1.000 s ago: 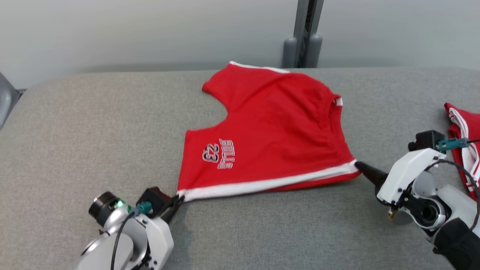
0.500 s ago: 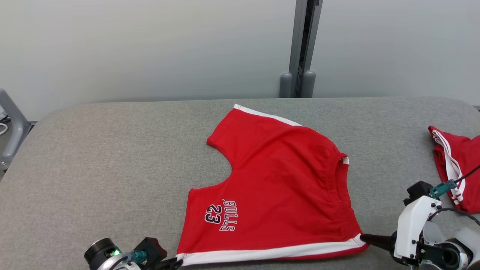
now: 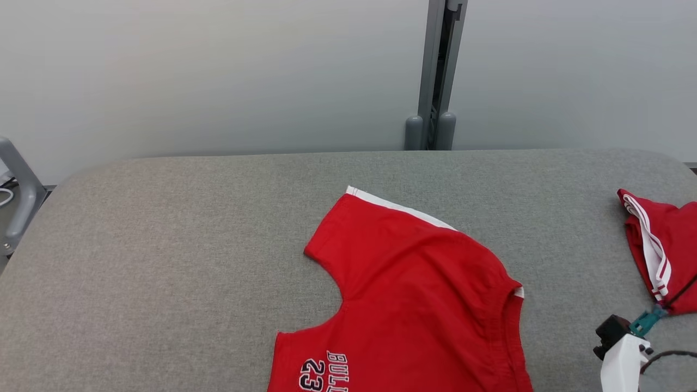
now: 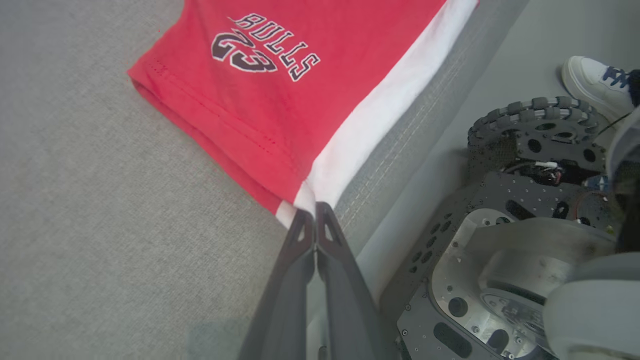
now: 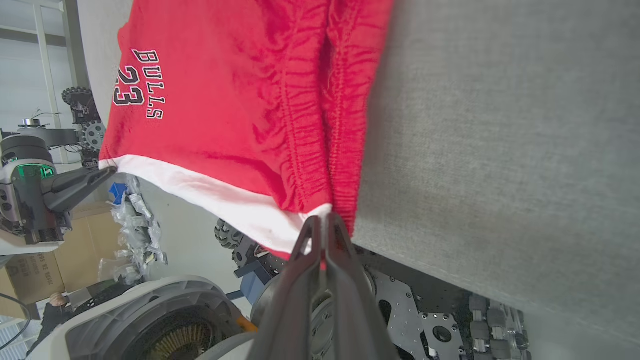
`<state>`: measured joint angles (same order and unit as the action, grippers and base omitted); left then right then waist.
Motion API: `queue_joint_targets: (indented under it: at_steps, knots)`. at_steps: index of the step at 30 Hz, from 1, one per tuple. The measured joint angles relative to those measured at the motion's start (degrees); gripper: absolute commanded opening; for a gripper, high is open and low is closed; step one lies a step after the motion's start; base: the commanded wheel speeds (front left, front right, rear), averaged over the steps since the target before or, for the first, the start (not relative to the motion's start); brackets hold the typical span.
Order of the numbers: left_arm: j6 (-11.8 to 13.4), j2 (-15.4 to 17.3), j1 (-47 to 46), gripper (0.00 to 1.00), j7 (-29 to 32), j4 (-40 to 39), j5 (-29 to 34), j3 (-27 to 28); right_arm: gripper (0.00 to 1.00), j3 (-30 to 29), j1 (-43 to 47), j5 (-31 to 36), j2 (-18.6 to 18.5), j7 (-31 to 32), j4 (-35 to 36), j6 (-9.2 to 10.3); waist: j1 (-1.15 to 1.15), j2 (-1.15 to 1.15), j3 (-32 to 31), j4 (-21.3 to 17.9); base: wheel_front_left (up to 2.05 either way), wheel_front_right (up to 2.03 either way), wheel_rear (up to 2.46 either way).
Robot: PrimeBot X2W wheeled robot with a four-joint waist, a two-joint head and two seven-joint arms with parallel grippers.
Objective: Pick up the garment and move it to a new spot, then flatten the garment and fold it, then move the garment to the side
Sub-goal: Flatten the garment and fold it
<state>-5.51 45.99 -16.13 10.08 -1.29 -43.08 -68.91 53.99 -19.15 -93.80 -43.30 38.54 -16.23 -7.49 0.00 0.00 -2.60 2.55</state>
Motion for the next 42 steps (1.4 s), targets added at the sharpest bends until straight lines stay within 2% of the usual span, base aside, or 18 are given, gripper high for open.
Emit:
queue_joint_targets:
  at_steps: [5,16,22,28,33,42]
  knots:
    - [0.75,0.82,0.46,0.0,0.38,-2.12,-0.56,0.35,0.0,1.08,1.19,-0.03,-2.11,-0.99,2.46,0.0,0.0,0.0,0.2,-0.16,0.0,0.0,0.0]
    - [3.18,0.52,-1.08,0.0,-3.22,-3.74,-7.17,7.12,0.0,0.66,-0.51,-4.2,-1.52,-6.43,4.9,0.0,0.0,0.0,1.37,-1.39,0.0,0.0,0.0]
    - [3.81,0.63,-4.2,0.0,-4.32,-4.23,-10.96,11.71,0.0,0.41,-4.27,-7.68,-0.04,-10.37,5.43,0.01,0.0,0.0,2.65,-2.71,0.0,0.0,0.0]
    - [3.54,-0.1,-7.25,0.0,-4.32,-2.52,-14.69,15.11,0.0,1.2,-8.98,-10.56,2.85,-15.16,2.94,0.01,0.0,0.0,4.49,-4.4,0.0,0.0,0.0]
    - [4.44,-1.93,-10.51,0.0,-5.15,1.23,-17.58,18.67,0.0,2.15,-12.52,-11.17,5.57,-20.58,1.29,0.01,0.0,0.0,6.72,-6.13,0.0,0.0,0.0]
    - [5.91,-5.15,-15.84,0.0,-5.47,10.32,-18.33,21.25,0.0,1.86,-15.13,-11.8,9.18,-30.04,-0.58,0.01,0.0,0.0,9.67,-9.65,0.0,0.0,0.0]
